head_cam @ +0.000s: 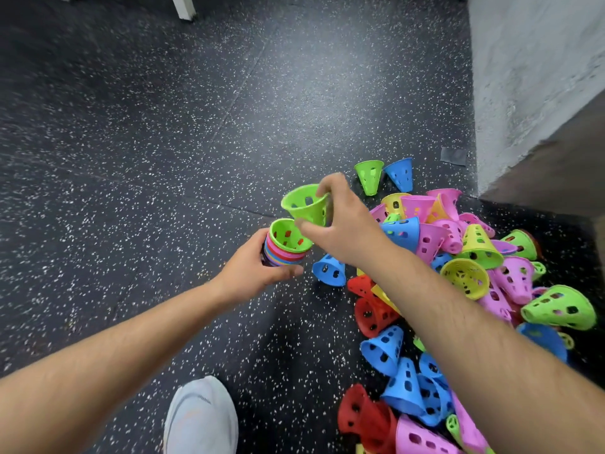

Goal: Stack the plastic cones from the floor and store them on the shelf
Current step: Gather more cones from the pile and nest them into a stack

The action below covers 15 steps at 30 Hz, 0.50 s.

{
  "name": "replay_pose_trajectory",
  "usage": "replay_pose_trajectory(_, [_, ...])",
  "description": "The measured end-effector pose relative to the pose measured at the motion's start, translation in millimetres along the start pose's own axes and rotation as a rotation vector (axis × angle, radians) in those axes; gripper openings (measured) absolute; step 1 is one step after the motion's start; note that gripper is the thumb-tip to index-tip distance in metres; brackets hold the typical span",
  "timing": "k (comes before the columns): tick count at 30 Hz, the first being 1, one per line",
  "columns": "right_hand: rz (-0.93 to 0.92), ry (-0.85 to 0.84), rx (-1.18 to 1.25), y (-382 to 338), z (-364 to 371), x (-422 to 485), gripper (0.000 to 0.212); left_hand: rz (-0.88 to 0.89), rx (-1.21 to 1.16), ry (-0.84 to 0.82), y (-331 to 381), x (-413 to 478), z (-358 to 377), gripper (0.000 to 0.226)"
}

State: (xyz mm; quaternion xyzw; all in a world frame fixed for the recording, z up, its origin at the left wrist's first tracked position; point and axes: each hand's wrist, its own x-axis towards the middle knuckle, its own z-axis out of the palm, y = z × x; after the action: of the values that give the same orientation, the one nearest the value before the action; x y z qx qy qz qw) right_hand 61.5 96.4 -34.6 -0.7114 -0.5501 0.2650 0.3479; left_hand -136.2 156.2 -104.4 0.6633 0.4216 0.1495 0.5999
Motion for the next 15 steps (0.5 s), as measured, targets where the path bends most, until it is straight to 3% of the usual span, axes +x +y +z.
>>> replay_pose_trajectory(4, [0.004, 0.094, 0.100, -7.0, 15.0, -23.1, 0.047, 0.004, 0.004, 0.026, -2.3, -31.9, 5.9, 0.064])
replay_pose_trajectory(6, [0.018, 0.031, 0.049, -8.3, 21.8, -41.0, 0.050, -0.002, -0.008, 0.032, -5.9, -43.9, 8.3, 0.063])
replay_pose_trajectory(12, [-0.049, -0.169, -0.062, -2.8, 36.0, -83.6, 0.091, 0.011, -0.008, 0.029, -14.8, -59.5, 14.6, 0.059])
replay_pose_trajectory(15, [0.057, -0.283, -0.073, 7.0, 37.9, -90.5, 0.085, -0.020, 0.013, -0.005, -20.8, -59.1, 20.1, 0.057])
